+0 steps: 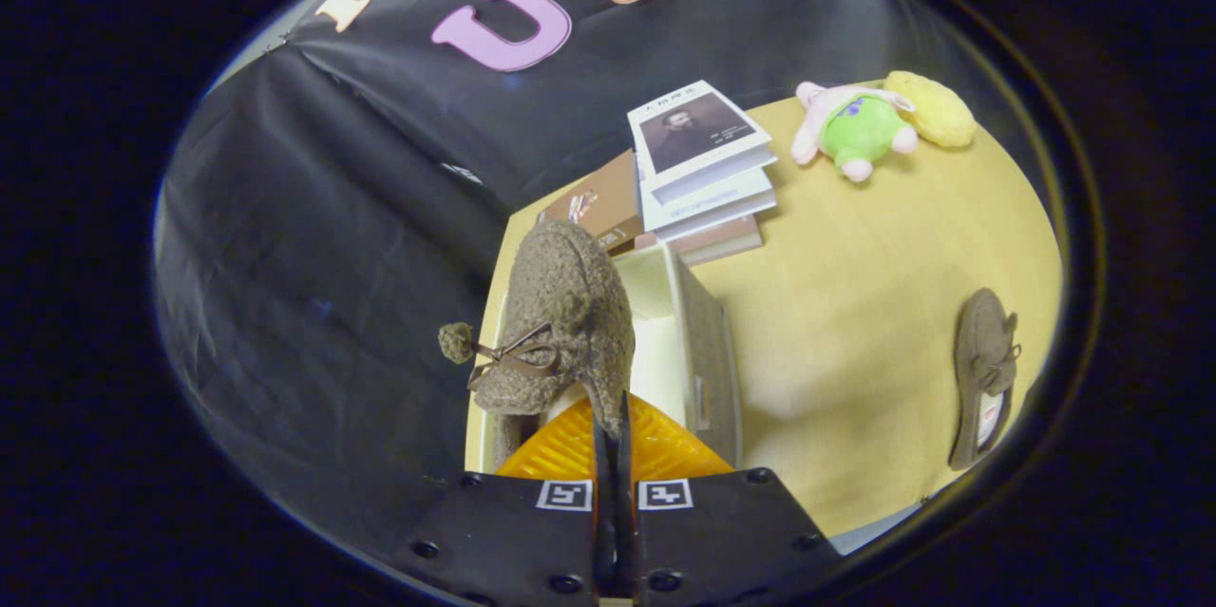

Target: Open the storage box then place both shoes into the box .Put the left shoe in first, then the right shoe, with the right side of both shoes facing outward in a uniform manner.

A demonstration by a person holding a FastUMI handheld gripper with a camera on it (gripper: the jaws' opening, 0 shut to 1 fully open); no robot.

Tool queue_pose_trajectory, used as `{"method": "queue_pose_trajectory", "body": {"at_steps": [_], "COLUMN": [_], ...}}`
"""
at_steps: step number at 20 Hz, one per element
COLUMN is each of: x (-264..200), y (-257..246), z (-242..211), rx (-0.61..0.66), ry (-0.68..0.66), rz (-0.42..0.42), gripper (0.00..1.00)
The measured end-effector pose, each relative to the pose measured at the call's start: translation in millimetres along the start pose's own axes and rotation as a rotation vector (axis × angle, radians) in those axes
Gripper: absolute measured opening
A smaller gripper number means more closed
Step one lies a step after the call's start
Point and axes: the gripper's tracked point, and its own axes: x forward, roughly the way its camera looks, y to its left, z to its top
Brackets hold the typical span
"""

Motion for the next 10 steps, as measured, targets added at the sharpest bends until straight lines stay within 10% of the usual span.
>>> {"method": "queue_pose_trajectory", "body": {"at_steps": [10], "x": [67.4], "y": [12.6], "z": [-46.4], "rx": [-0.096], "ry": [0.104], "rz": [-0.145], "gripper": [0.04]}}
